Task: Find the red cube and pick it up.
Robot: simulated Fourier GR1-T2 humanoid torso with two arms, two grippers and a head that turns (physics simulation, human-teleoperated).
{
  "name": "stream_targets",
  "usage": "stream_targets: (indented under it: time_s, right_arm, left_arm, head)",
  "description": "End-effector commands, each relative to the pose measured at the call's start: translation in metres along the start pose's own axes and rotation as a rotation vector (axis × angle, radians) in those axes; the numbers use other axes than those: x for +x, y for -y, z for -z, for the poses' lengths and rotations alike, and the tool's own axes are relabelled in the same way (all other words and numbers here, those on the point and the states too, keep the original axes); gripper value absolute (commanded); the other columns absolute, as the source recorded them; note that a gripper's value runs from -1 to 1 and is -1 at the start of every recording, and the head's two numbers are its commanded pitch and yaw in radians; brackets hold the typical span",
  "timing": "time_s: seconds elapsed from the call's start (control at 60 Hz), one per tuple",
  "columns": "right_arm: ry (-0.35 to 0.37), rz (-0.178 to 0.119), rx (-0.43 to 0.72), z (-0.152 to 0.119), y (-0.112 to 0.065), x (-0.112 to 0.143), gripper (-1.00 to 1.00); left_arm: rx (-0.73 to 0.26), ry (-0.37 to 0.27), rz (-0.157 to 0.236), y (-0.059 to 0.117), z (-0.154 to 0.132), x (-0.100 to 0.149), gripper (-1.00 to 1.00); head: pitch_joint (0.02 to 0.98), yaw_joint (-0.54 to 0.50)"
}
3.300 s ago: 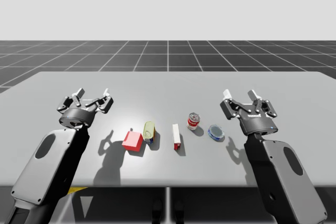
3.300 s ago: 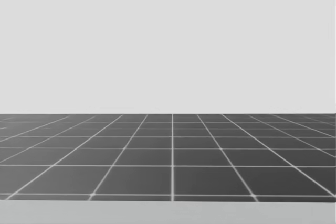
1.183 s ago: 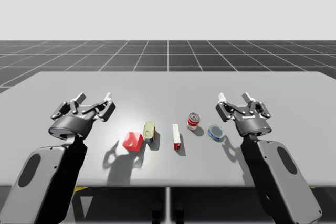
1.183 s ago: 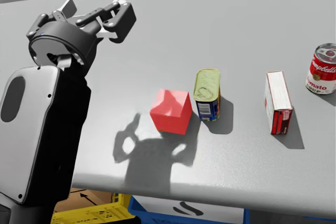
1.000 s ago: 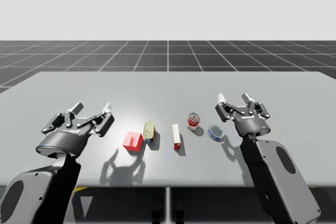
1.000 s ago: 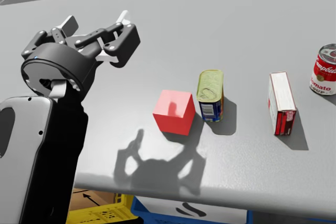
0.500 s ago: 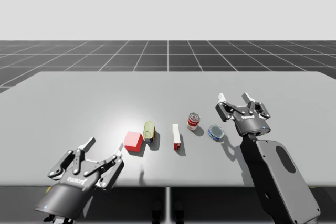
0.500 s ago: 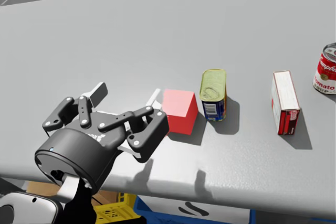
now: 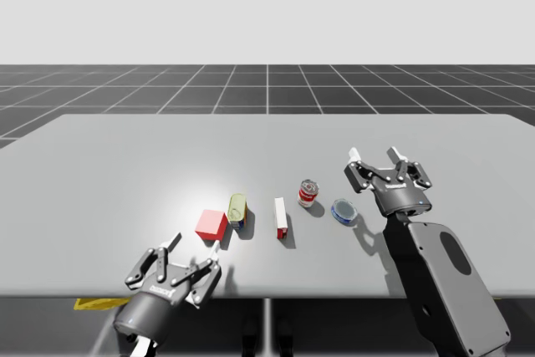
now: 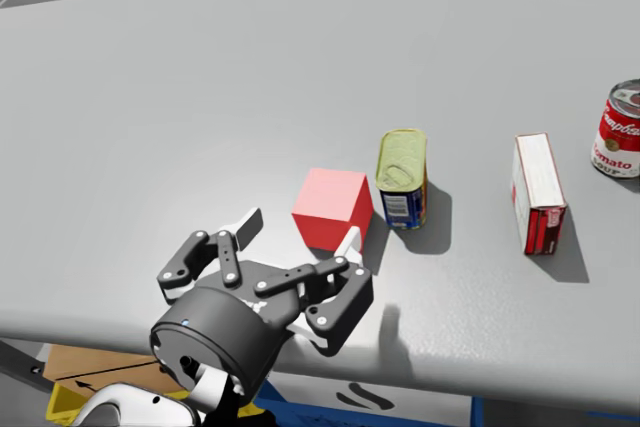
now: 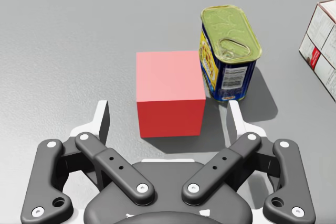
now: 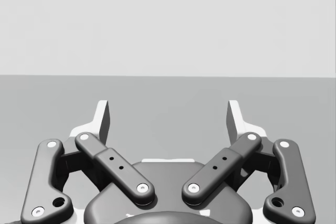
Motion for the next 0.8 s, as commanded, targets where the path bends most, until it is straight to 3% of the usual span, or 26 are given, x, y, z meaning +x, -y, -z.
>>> stream_targets:
  time_s: [0.017, 0.7, 0.717, 0.733, 0.75, 0.783, 0.8]
  right_arm:
    - [0.004, -0.001, 0.0, 0.0, 0.001, 0.001, -1.0]
    - [0.012, 0.005, -0.01, 0.0, 0.003, 0.003, -1.0]
    - [0.013, 0.005, -0.01, 0.0, 0.003, 0.003, -1.0]
    - [0.013, 0.005, -0.01, 0.0, 0.003, 0.003, -1.0]
    - [0.013, 0.005, -0.01, 0.0, 0.003, 0.003, -1.0]
    - [0.013, 0.007, -0.011, 0.0, 0.003, 0.003, -1.0]
    - [0.013, 0.007, -0.011, 0.0, 0.003, 0.003, -1.0]
  left_arm:
    - [0.002, -0.014, 0.008, 0.005, 0.016, -0.008, -1.0]
    - [0.077, -0.106, 0.003, 0.001, 0.082, -0.029, -1.0]
    - [0.076, -0.109, 0.004, 0.001, 0.082, -0.03, -0.94]
    - [0.081, -0.109, 0.009, 0.001, 0.082, -0.031, -0.71]
    - [0.086, -0.11, 0.015, 0.002, 0.082, -0.032, -0.3]
    - [0.076, -0.118, 0.011, 0.002, 0.081, -0.033, 0.85]
    - [0.072, -0.121, 0.012, 0.003, 0.081, -0.034, 0.92]
  head:
    - [0.881, 0.29]
    - [0.874, 0.27]
    - [0.873, 0.27]
    - [0.872, 0.27]
    - [0.869, 0.26]
    - [0.864, 0.27]
    - [0.86, 0.27]
